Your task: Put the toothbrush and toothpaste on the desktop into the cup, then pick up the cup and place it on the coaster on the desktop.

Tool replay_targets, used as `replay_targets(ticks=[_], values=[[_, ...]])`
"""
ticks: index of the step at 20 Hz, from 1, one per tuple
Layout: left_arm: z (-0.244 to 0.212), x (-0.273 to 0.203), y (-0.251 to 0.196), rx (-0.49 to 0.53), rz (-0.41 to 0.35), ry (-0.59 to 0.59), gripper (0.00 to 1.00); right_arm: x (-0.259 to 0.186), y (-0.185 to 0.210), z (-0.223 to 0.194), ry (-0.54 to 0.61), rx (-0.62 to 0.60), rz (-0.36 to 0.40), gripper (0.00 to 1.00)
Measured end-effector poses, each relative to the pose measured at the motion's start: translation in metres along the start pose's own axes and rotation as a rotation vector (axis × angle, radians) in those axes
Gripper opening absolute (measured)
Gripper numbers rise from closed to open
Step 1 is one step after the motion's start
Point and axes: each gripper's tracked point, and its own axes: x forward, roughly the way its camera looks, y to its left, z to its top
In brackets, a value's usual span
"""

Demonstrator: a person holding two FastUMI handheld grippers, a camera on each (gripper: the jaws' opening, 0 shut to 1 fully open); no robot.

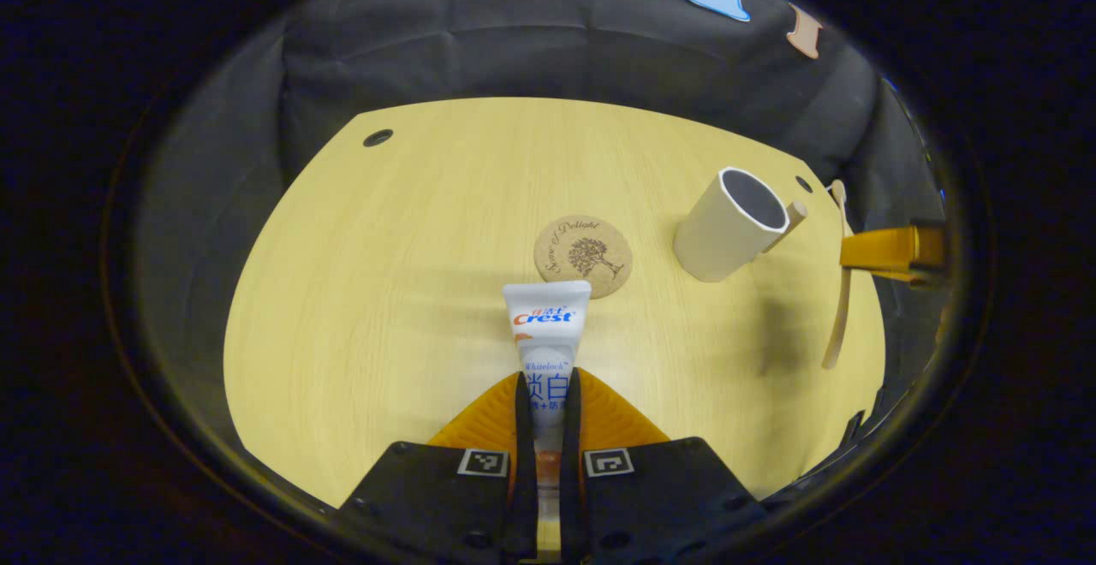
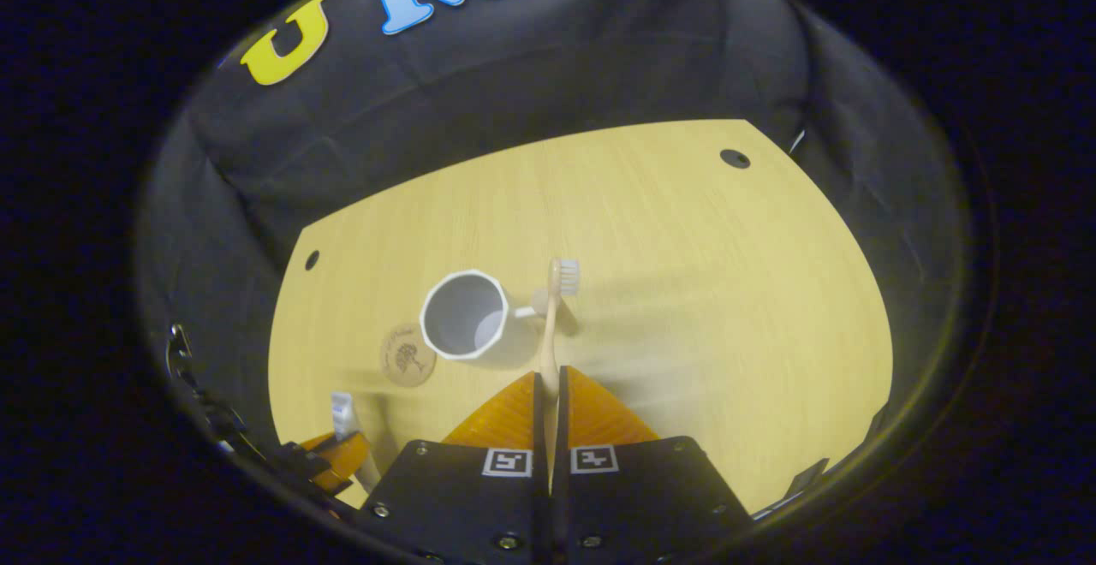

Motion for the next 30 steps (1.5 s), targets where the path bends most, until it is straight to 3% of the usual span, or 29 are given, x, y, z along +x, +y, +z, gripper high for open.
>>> replay_targets(ticks=[5,10,19,24,26,27,28,30], values=[[-0.019,-0.015,0.007,-0.078,0.002,0.016,0.18,0.008,0.033,0.062,-0.102,-0.002,0.060,0.03],[-0.036,-0.033,0.033,-0.127,0.057,0.017,0.18,0.033,0.055,0.096,-0.176,0.002,0.074,0.02],[-0.073,-0.068,0.090,-0.249,0.187,0.021,0.18,0.073,0.056,0.087,-0.267,-0.064,0.027,0.03],[-0.074,-0.067,0.090,-0.252,0.190,0.016,0.18,0.071,0.053,0.065,-0.223,-0.043,0.041,0.06],[-0.067,-0.069,0.085,-0.224,0.177,-0.001,0.18,0.065,0.056,0.056,-0.210,-0.028,0.074,0.17],[-0.061,-0.070,0.081,-0.205,0.168,-0.009,0.18,0.061,0.053,0.054,-0.207,-0.023,0.075,0.39],[-0.058,-0.069,0.077,-0.186,0.156,-0.012,0.18,0.057,0.047,0.054,-0.209,-0.020,0.057,0.52],[-0.050,-0.064,0.064,-0.157,0.129,-0.021,0.18,0.045,0.043,0.053,-0.221,-0.006,0.067,0.62]])
